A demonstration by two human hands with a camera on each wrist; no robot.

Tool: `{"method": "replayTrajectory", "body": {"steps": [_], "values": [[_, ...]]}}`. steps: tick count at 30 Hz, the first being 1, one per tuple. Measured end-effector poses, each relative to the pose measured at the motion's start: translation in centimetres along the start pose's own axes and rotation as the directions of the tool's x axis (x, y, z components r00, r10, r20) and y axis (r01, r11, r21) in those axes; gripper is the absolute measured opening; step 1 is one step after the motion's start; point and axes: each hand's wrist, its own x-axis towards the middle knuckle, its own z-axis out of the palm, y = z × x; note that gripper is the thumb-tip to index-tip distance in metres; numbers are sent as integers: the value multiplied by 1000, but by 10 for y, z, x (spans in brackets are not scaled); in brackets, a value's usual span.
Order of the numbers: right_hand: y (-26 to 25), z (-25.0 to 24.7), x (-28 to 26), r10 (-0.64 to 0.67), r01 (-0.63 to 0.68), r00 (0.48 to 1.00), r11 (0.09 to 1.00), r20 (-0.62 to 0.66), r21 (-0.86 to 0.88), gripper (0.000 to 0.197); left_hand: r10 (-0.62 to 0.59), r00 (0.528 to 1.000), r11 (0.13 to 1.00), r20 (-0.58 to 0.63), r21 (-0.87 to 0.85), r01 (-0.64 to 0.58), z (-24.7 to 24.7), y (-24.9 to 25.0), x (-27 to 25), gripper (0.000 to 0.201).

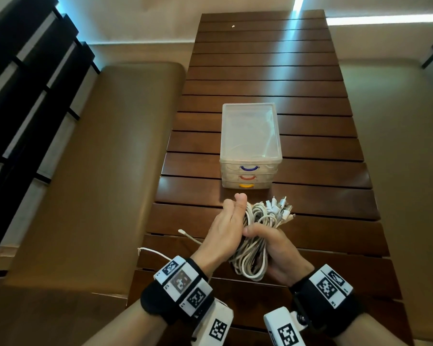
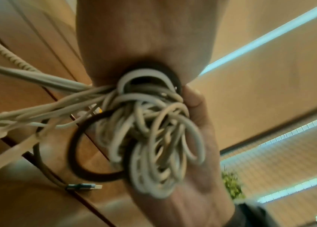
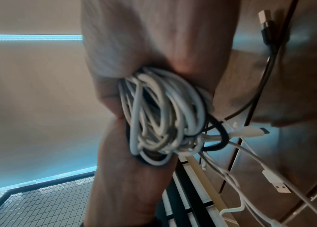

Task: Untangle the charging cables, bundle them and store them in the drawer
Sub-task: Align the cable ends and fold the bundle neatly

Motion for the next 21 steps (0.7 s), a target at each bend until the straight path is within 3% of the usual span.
{"method": "replayTrajectory", "body": {"steps": [5, 8, 13, 16, 19, 21], "values": [[3, 1, 1, -42, 42, 998, 999, 44, 1, 55, -120, 985, 993, 121, 17, 119, -7, 4, 0, 70], [0, 0, 0, -75, 75, 997, 996, -4, -40, 40, -146, 980, 988, 138, -35, 152, -4, 5, -2, 68], [1, 4, 0, -128, 120, 988, 988, -90, -97, 29, -138, 990, 959, 29, -246, 141, 1, 0, -1, 49], [3, 7, 3, -152, 133, 980, 980, -132, -145, 42, -104, 990, 961, -96, -265, 75, 4, -6, -4, 57], [1, 10, 2, -174, 153, 978, 973, -115, -171, 21, -54, 986, 977, -161, -215, 19, 5, -4, -6, 62], [-4, 10, 3, -180, 170, 982, 975, -60, -143, 25, -37, 986, 973, -161, -232, -1, 3, -3, -8, 68]]}}
